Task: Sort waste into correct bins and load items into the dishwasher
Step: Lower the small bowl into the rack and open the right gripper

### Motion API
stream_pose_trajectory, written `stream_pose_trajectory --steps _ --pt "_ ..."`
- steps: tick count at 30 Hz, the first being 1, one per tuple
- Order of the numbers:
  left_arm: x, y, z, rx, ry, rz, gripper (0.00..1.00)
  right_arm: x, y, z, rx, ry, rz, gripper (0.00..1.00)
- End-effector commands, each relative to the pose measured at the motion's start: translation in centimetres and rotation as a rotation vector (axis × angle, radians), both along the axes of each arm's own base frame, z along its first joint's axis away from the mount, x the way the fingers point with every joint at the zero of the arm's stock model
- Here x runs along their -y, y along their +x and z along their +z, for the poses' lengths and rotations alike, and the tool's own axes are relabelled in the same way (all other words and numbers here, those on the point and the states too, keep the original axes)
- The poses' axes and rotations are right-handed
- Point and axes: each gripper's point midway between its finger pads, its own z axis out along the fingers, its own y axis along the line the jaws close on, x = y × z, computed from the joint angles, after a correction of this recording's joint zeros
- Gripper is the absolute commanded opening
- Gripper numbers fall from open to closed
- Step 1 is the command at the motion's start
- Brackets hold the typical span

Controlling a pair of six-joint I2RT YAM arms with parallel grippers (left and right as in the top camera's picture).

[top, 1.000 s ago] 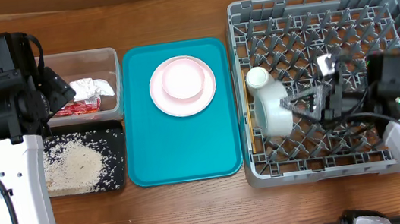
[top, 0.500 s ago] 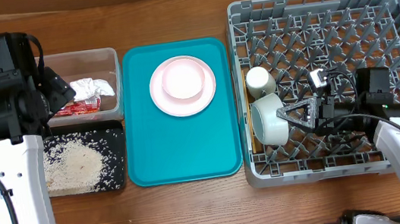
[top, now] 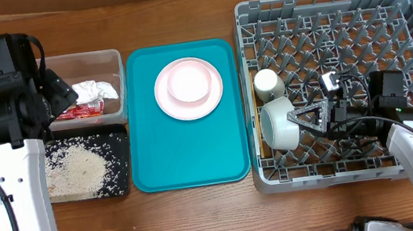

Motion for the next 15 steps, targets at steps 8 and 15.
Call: stream_pose_trajectory --steps 8,15 --pt "0.0 0.1 0.6 0.015 0.004 -0.009 1.00 -0.1 -0.5 0.4 0.005 0.047 0.021 0.04" --pt "0.0 0.1 0.6 0.015 0.005 -0.009 1.00 -0.4 -1.5 -1.0 0.016 0.046 0.025 0.04"
